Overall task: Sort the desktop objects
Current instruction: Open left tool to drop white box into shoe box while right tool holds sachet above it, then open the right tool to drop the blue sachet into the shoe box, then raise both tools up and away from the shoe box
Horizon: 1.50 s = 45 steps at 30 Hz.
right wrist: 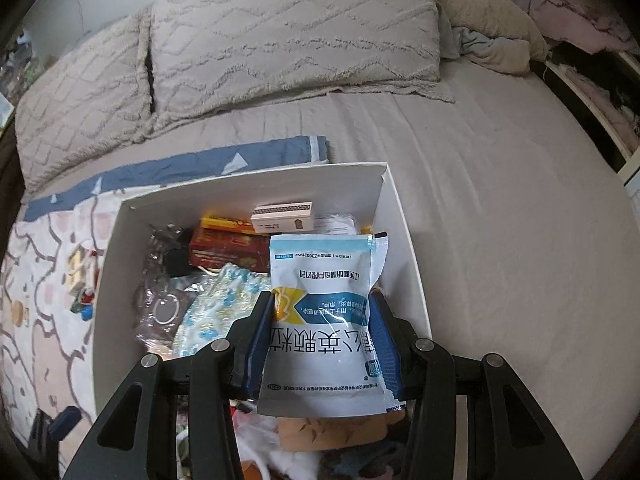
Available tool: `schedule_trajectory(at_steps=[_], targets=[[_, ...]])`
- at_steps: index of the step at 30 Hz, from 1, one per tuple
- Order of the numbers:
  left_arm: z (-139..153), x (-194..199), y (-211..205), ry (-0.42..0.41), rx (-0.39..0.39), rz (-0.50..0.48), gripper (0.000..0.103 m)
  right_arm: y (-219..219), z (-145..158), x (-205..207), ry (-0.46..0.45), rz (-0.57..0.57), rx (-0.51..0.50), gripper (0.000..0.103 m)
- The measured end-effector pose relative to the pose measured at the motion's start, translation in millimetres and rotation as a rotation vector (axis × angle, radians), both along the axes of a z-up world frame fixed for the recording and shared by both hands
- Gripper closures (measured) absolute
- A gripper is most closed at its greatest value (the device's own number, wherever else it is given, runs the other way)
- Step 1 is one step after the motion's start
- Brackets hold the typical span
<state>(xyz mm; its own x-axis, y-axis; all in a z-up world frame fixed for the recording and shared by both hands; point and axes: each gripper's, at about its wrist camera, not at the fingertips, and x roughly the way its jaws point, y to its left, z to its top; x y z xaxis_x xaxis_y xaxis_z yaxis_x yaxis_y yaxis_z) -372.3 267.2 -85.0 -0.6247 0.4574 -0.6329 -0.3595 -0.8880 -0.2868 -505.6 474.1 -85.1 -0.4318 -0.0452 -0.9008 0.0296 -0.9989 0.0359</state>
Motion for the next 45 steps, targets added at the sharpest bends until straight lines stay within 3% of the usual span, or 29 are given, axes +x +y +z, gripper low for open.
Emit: schedule_trajectory(at_steps=[11, 19, 41, 43, 45], targets=[[4.5, 0.4, -7.3, 0.010, -0.004, 0.005, 0.010, -8.6, -14.1, -7.5, -0.056, 0.013, 0.049, 0.055], [5.8, 1.1, -10.6, 0.001, -0.005, 0.010, 0.010, -8.8, -10.5, -3.2, -0.032, -0.008, 0.049, 0.022], [21.9, 17.1, -10.4, 0.012, -0.003, 0.002, 0.007, -10.5, -6.6, 39.4, -0.002, -0.022, 0.024, 0.022], [23.3, 18.3, -11.0, 0.017, -0.002, 0.008, 0.000, -10.9, -4.8, 45.2, 0.009, -0.023, 0.014, 0.022], [25.3, 20.3, -12.5, 0.031, -0.003, 0.018, 0.000, -12.0, -2.8, 51.2, 0.019, -0.023, 0.006, 0.022]])
